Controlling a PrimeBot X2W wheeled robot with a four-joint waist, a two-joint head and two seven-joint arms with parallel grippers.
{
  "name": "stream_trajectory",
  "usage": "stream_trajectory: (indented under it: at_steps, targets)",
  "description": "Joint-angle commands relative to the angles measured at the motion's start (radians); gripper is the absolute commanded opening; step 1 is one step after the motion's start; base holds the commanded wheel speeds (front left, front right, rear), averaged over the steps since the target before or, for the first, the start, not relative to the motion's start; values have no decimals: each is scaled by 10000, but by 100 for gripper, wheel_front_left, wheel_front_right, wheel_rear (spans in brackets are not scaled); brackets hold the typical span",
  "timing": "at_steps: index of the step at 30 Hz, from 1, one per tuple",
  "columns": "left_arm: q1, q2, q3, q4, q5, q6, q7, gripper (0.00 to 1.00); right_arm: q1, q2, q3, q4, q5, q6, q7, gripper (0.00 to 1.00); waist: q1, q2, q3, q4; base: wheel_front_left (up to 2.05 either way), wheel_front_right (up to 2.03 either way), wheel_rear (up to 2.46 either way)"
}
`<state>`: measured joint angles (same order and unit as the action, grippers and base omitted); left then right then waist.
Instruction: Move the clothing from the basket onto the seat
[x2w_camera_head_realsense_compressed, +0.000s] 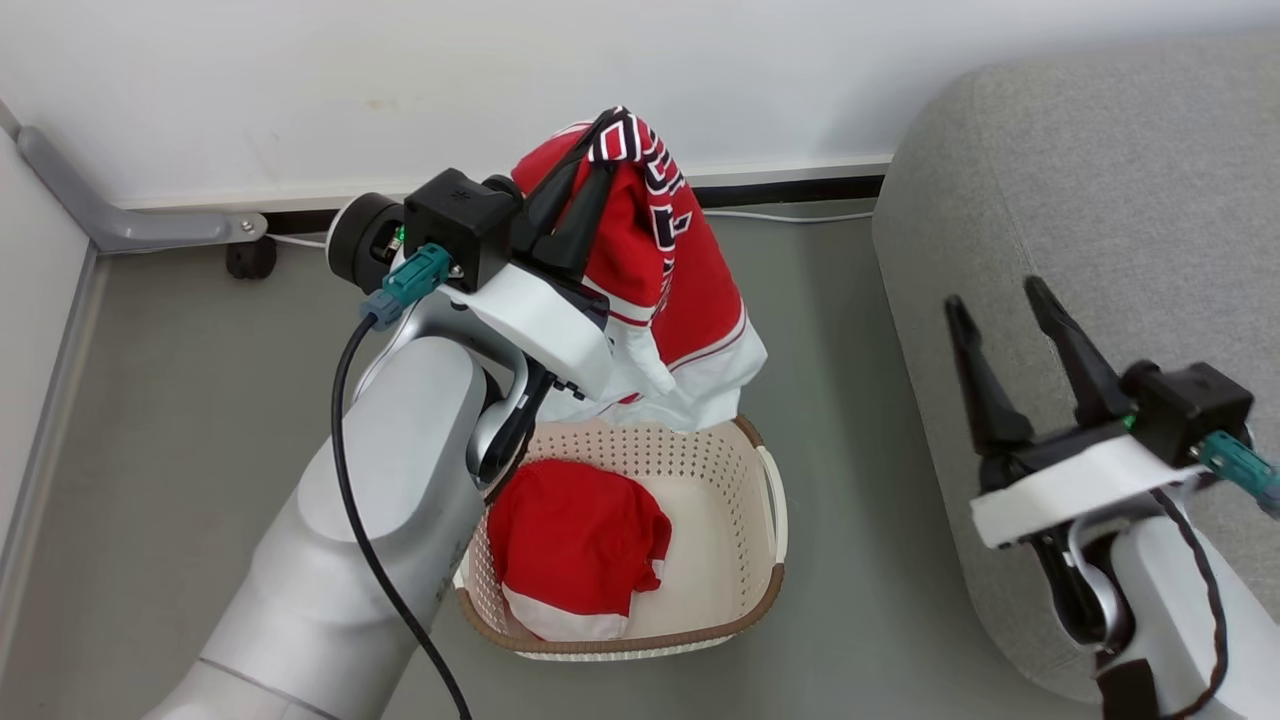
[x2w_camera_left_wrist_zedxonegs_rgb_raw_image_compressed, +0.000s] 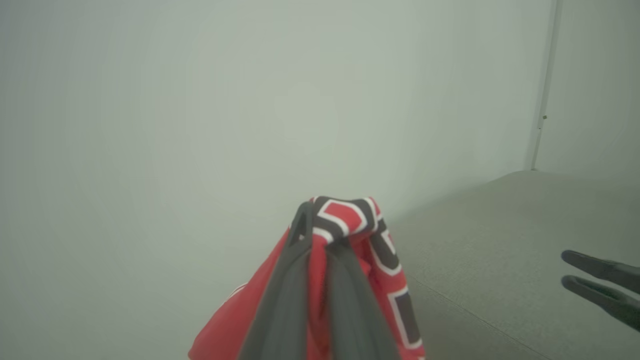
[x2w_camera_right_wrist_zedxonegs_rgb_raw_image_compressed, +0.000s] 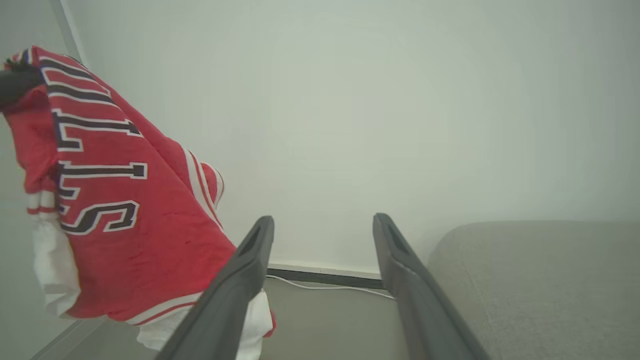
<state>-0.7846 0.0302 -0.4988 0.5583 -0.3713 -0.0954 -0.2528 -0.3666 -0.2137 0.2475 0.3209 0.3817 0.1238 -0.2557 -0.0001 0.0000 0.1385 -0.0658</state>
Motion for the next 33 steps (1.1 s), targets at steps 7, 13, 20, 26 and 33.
stream_trajectory:
  at_steps: [7,13,20,26,33]
  targets:
    - [-593,200,-12,-298,-238,170,-89,0,-1230,-155,2563,-1440,667,69,-61,100,1,0,93,-61,0,0,0]
    - [-626,200,-333,-381,-411,238,-89,0,-1817,-149,4304,-1377,1003,69,-61,100,1,0,120,57,0,0,0]
    - [-742,200,-832,-550,-686,298,-89,0,-2544,99,5514,-162,1181,69,-61,100,1,0,238,357,0,0,0]
    - [-834,200,-1295,-740,-966,384,-89,0,-3028,717,5611,1051,1097,69,-61,100,1,0,274,651,0,0,0]
    - [-840,200,-1749,-895,-1282,482,-89,0,-3372,1253,5409,2208,868,69,-61,96,1,0,210,876,0,0,0]
